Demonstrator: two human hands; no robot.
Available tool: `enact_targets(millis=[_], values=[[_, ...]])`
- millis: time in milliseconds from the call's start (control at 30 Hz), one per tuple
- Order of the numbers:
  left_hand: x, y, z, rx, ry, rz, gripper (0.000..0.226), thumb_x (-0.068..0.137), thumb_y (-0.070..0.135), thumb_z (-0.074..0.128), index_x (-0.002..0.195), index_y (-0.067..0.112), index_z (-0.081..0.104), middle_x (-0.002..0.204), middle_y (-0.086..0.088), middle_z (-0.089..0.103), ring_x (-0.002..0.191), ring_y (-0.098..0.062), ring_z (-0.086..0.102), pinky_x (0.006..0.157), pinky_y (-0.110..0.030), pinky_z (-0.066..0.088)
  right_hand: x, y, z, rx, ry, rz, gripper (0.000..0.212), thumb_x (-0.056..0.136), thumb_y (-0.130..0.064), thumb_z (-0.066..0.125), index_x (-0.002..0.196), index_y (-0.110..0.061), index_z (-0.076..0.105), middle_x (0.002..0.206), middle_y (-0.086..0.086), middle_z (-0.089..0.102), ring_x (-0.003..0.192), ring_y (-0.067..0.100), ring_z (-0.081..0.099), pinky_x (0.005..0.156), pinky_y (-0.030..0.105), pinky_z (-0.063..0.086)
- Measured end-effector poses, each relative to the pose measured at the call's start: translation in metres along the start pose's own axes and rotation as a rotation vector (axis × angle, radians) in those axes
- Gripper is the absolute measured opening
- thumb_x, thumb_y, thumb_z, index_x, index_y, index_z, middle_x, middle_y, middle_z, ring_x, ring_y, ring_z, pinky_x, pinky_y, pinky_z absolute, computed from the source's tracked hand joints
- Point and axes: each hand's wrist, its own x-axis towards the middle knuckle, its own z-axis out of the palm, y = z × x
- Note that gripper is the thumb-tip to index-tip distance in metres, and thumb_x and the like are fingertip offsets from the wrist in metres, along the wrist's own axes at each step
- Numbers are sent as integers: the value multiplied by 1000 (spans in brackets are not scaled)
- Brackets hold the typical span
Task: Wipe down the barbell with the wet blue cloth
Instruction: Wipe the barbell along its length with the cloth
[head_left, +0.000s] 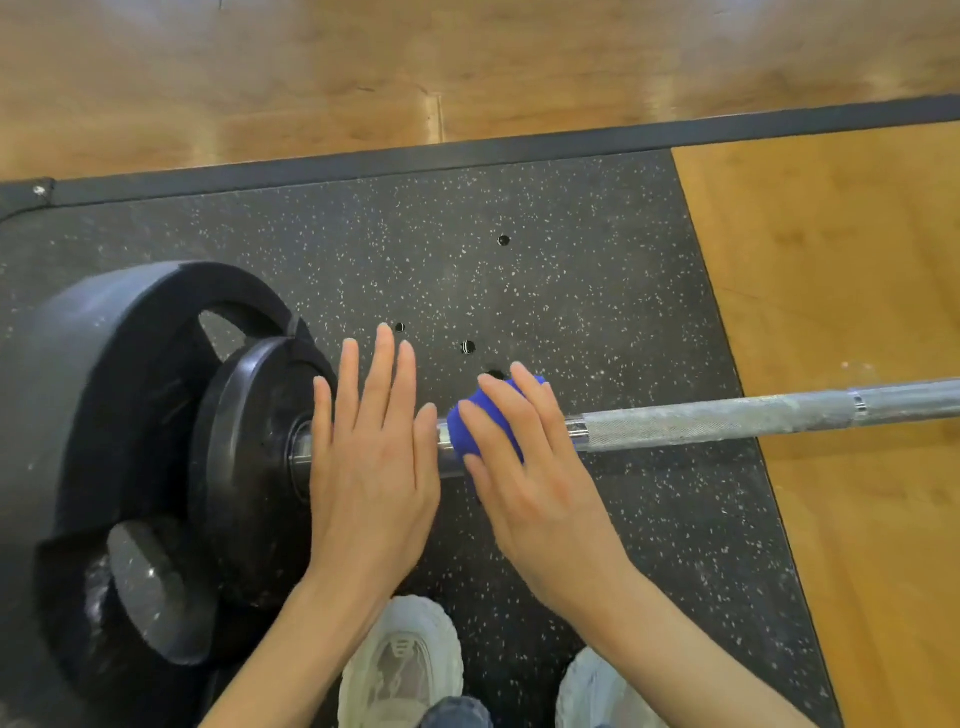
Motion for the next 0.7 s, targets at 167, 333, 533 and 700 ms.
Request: enact_targets(millis=[167,333,533,700], values=[[-8,1,6,36,-18,-15,54,107,30,22,143,8,56,151,-7,52,147,-27,39,122,-41,19,-14,-5,-6,61,-31,6,37,108,-15,38,134,1,58,146,20,49,145,41,35,118,50,34],[-17,3,4,15,5,5,52,107,27,25,139,6,60,145,-9,58,141,-27,48,119,-41,23,8,-2,-19,170,-175,87,40,105,-32,38,124,-9,64,134,11,58,132,34,49,116,39,33],[-34,4,3,0,-9,11,55,108,29,20,146,5,51,157,-9,43,150,-27,32,123,-42,17,-12,-20,-30,27,-111,32,28,102,-18,43,119,-1,58,125,14,52,123,35,47,111,47,38],[-45,4,4,4,-13,33,53,107,27,25,149,4,47,160,-9,39,152,-28,27,123,-43,17,17,-13,-30,179,-305,251,31,105,-28,40,98,-10,63,101,4,59,98,26,52,93,39,45]])
